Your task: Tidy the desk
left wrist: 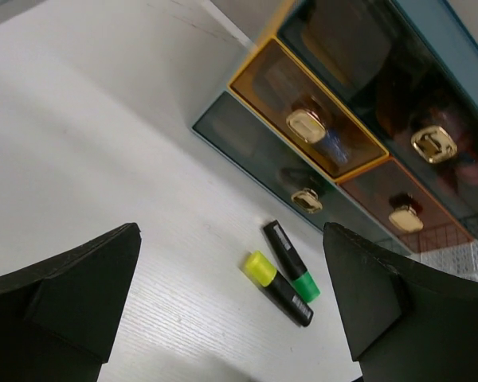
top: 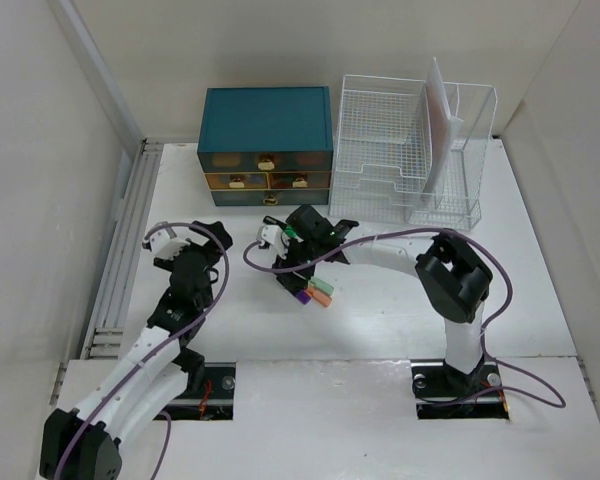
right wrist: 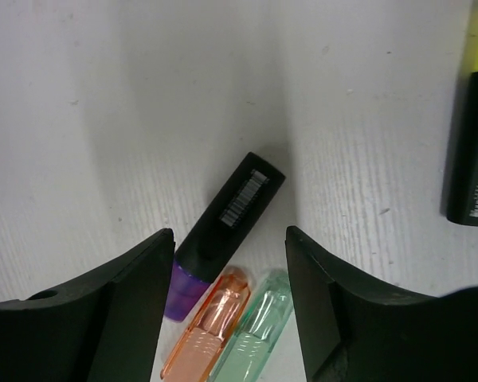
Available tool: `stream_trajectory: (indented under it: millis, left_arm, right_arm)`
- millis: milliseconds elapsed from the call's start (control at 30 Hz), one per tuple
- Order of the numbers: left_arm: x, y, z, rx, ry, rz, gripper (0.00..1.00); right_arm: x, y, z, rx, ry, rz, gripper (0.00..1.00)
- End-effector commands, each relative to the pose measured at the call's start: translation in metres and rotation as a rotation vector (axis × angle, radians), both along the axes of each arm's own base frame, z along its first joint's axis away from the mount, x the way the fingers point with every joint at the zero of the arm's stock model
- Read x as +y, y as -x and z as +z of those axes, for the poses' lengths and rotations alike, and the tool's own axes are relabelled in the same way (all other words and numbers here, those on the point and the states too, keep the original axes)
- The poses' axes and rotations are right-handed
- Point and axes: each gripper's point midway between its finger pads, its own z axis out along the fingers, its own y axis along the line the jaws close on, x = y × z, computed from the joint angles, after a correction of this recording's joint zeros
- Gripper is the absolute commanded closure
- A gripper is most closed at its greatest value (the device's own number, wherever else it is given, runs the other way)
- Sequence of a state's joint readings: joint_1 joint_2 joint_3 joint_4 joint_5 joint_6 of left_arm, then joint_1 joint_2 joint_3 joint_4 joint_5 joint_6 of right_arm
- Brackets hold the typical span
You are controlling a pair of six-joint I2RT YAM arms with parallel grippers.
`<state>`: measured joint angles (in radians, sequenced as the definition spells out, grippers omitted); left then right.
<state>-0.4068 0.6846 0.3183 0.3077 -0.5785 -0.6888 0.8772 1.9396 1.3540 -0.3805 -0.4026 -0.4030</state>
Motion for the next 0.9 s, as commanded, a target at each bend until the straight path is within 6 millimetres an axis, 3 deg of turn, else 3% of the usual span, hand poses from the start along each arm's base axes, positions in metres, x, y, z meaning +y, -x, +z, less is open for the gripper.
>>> stream_trajectory:
  millis: [0,133,467,533,767,867]
  left_arm:
    - [0.02,0.008,0.004,-0.03,0.059,0.124,0.01]
    - [0.034,0.015,0.001,-0.042,0.107,0.213,0.01]
    - [0.046,0.027,-0.004,-0.047,0.162,0.285,0.0]
    - [0.047,0.028,-0.003,-0.05,0.163,0.285,0.0]
    - [0.047,0.032,-0.002,-0.066,0.166,0.273,0.0]
    - [0.046,0.031,-0.001,-0.068,0.163,0.262,0.0]
  right_arm:
    - [0.019,-0.024,0.021,-0.07,-0.072,-0.09,0.36]
    - [0.022,-0.026,0.01,-0.09,-0.051,-0.123,0.35]
    - [0.023,-0.013,-0.012,-0.071,0.003,-0.152,0.35]
    - [0.023,-0.018,-0.011,-0.094,0.004,-0.169,0.35]
    - [0.041,-0.049,0.046,-0.237,-0.07,-0.188,0.35]
    - [0.036,-0.06,0.053,-0.289,-0.042,-0.228,0.35]
